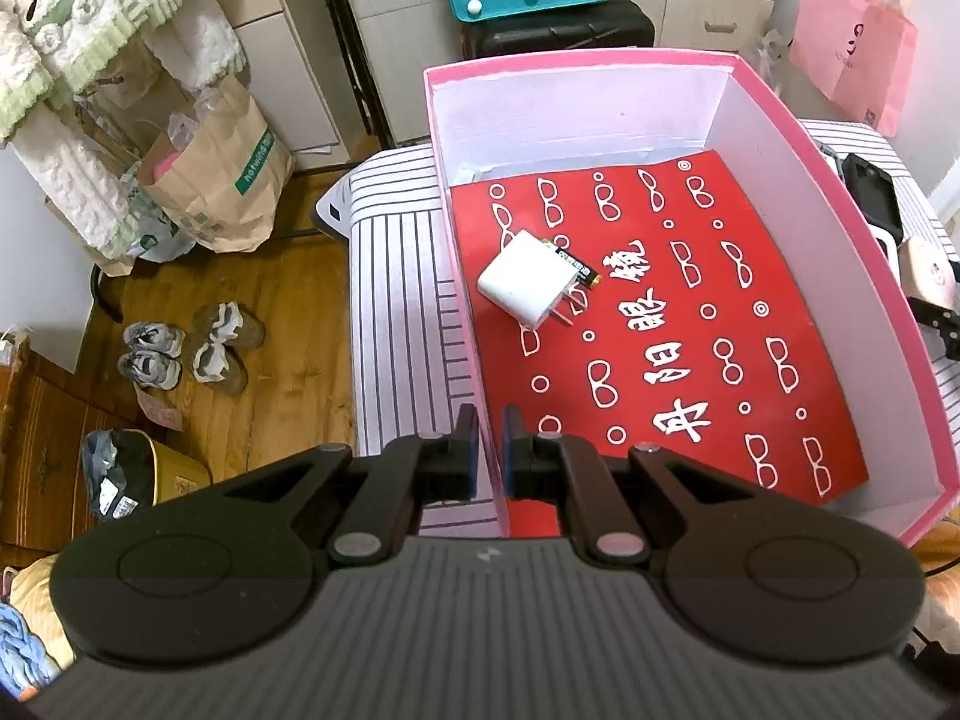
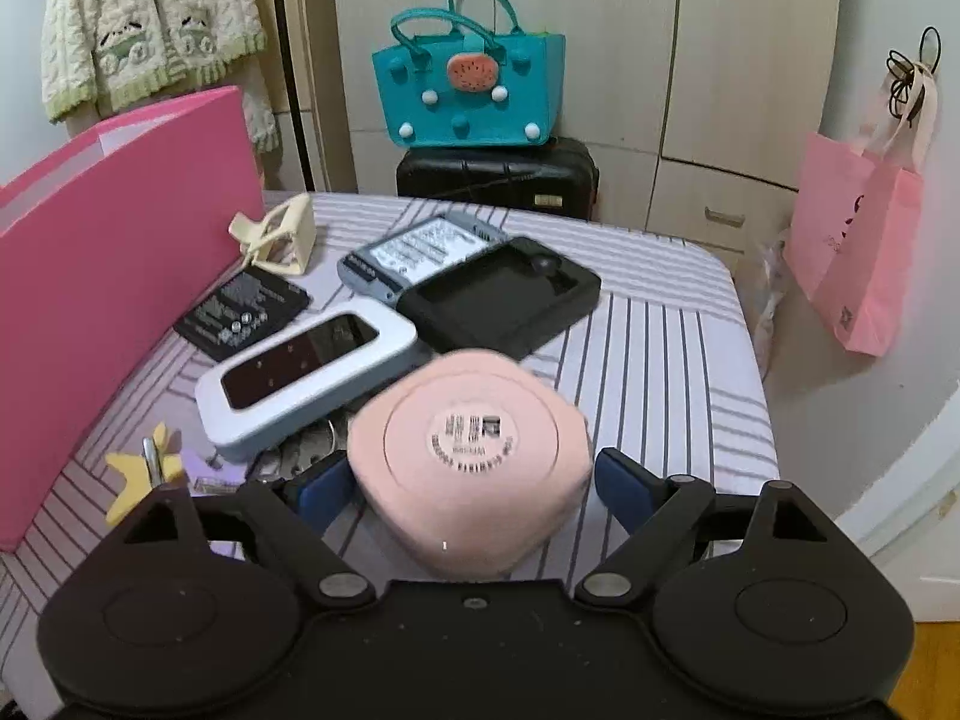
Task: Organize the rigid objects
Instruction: 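Grasp the pink round case with the right gripper, then carry the pink case into the box and release it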
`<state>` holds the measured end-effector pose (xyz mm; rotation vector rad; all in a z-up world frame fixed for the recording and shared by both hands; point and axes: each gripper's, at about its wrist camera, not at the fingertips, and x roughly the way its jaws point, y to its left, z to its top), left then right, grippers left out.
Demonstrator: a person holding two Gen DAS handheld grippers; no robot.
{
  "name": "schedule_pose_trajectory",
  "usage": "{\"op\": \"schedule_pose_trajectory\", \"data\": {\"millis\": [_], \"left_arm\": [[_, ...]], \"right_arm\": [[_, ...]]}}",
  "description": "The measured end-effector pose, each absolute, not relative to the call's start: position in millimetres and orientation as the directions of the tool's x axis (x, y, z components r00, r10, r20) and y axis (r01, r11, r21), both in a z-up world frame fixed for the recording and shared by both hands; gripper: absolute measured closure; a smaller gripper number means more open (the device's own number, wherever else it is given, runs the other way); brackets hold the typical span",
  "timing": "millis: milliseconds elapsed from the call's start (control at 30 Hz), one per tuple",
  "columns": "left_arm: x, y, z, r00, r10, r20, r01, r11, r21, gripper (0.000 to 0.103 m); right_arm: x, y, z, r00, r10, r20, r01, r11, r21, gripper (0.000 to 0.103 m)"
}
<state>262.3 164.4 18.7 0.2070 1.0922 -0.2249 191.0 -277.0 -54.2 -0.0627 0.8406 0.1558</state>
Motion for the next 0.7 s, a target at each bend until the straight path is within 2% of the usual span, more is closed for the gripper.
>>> {"op": "schedule_pose_trajectory", "data": {"millis": [67, 100, 467, 700], "left_arm": [[262.1, 163.5, 18.5, 0.445, -0.08, -0.892, 0.279, 0.959, 0.053, 0.098], [262.1, 162.9, 18.4, 0.445, -0.079, -0.892, 0.281, 0.958, 0.055, 0.098], [261.5, 160.7, 17.6, 0.45, -0.092, -0.889, 0.288, 0.956, 0.047, 0.098], [262.9, 158.6, 18.5, 0.434, -0.093, -0.896, 0.32, 0.946, 0.057, 0.097]], "right_arm": [[193.4, -276.6, -54.1, 0.655, 0.114, -0.747, -0.167, 0.986, 0.005, 0.014], [194.0, -276.3, -54.2, 0.656, 0.114, -0.746, -0.167, 0.986, 0.004, 0.017], [193.2, -275.8, -43.4, 0.642, 0.082, -0.762, -0.138, 0.99, -0.01, 0.017], [183.7, -271.5, -9.7, 0.696, 0.112, -0.709, -0.148, 0.989, 0.011, 0.017]]}}
